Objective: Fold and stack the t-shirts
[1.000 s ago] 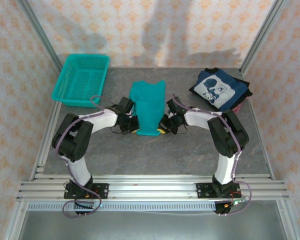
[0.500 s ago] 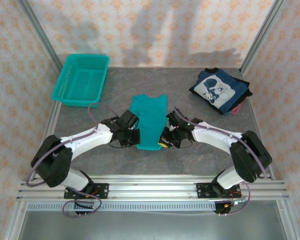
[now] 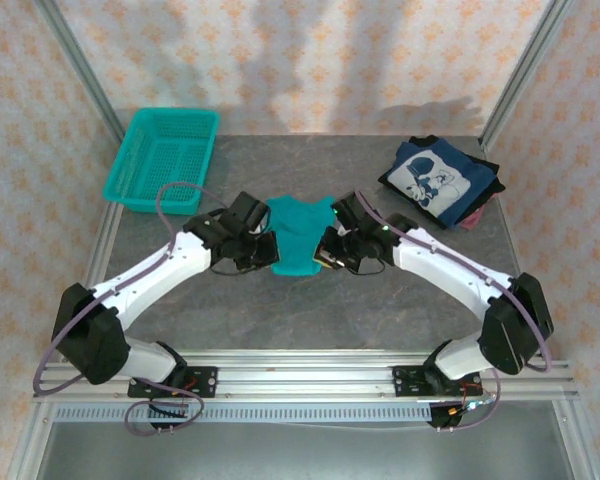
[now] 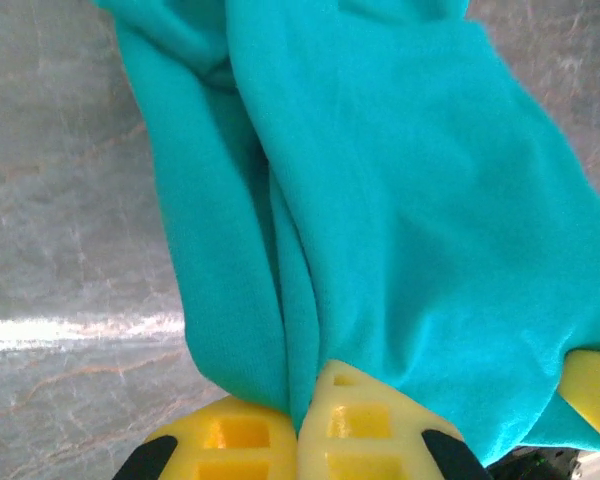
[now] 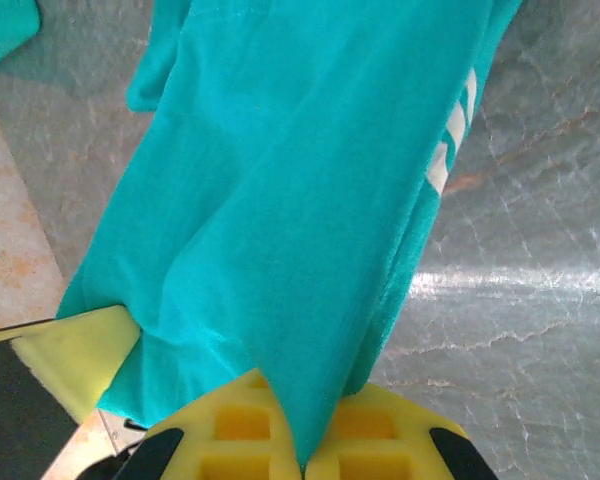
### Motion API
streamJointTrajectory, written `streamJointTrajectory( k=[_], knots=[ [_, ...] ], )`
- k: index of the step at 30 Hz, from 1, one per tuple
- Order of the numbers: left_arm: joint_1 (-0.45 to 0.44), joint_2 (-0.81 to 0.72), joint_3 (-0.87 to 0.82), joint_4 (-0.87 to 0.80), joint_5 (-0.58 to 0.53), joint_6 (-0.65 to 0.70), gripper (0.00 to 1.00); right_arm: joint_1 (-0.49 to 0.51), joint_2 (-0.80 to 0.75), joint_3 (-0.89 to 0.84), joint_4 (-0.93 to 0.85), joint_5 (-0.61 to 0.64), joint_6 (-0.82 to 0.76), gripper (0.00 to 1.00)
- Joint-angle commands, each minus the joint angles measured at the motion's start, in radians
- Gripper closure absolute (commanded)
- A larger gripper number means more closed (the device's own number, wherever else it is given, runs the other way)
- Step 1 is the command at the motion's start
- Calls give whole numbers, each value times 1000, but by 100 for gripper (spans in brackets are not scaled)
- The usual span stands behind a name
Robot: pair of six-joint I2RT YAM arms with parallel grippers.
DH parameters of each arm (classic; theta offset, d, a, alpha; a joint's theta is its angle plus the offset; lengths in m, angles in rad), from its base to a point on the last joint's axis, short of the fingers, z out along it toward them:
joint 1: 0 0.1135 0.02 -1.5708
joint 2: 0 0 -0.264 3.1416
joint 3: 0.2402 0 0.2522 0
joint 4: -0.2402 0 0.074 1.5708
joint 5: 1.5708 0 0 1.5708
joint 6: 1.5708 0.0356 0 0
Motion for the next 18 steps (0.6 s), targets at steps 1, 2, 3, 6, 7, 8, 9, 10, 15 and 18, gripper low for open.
streamJointTrajectory(
  k=[1, 2, 3, 6, 7, 8, 9, 10, 15, 18],
  knots=[
    [49, 59, 64, -57, 30, 51, 100, -31, 47, 51, -71, 17, -51, 100],
    [62, 73, 79, -60, 37, 58, 100, -41, 57, 64, -74, 12, -57, 100],
    [75, 86, 95, -61, 49, 65, 100, -56, 70, 80, -78, 4, -66, 100],
    [106, 126, 150, -69, 69, 86, 100, -91, 108, 136, -97, -9, -95, 100],
    [117, 142, 166, -70, 76, 91, 100, -102, 121, 157, -106, -8, -106, 100],
    [124, 155, 178, -70, 83, 94, 100, -111, 136, 174, -113, -10, -114, 100],
    [131, 168, 192, -71, 87, 99, 100, -122, 151, 196, -120, -16, -124, 100],
    [139, 182, 206, -72, 90, 102, 100, -133, 170, 216, -127, -20, -136, 100],
    [173, 270, 273, -76, 112, 126, 100, -181, 248, 294, -149, -33, -174, 100],
    [194, 325, 323, -88, 113, 143, 100, -212, 289, 330, -159, -46, -189, 100]
  ],
)
